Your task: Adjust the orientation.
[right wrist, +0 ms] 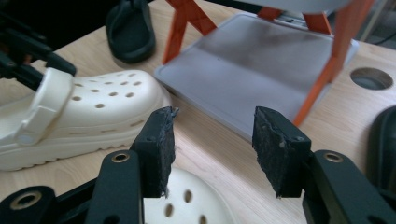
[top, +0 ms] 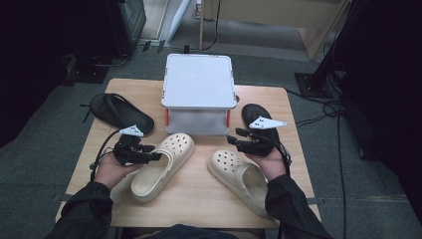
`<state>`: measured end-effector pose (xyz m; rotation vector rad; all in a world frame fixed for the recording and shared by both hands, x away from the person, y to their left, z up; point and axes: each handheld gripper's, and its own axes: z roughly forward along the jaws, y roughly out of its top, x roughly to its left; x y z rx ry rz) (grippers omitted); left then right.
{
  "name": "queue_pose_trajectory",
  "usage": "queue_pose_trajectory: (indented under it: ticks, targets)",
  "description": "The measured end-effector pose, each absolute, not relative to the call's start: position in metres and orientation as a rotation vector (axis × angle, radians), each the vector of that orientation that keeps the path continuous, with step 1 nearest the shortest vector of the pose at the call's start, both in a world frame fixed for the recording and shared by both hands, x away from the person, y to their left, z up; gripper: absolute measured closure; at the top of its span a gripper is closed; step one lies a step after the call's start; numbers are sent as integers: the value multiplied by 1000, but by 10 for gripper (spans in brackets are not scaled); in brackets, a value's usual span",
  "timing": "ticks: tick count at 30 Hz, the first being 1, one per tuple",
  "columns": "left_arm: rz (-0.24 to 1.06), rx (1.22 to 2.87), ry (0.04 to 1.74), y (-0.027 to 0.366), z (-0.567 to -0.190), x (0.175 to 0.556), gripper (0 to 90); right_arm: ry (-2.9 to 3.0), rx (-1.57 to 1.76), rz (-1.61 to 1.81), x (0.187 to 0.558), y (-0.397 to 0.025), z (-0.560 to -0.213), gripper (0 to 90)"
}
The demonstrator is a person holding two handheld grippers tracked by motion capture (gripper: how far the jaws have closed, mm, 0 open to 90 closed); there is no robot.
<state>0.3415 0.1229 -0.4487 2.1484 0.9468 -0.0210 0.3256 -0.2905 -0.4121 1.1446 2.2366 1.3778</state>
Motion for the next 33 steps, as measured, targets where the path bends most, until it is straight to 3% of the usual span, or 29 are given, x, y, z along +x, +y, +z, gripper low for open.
queue_pose_trajectory:
  ticks: [8,16,24,30,33]
  targets:
    - [27,2121,902,138,-435,334,387,2268,1083,1384,306,-262,-394,508]
    - [63,2098,905,168,-430,336,447,2345,1053,1401,287,-226,-392,531]
    - [-8,2122,914,179,-449,352,499,2391,1003,1408,274,-189,-400,556]
    - [-30,2153,889,176,-455,354,497,2412,978,1367,269,-162,-414,514]
    - [-33,2189,872,173,-458,354,435,2426,978,1341,269,-148,-423,515]
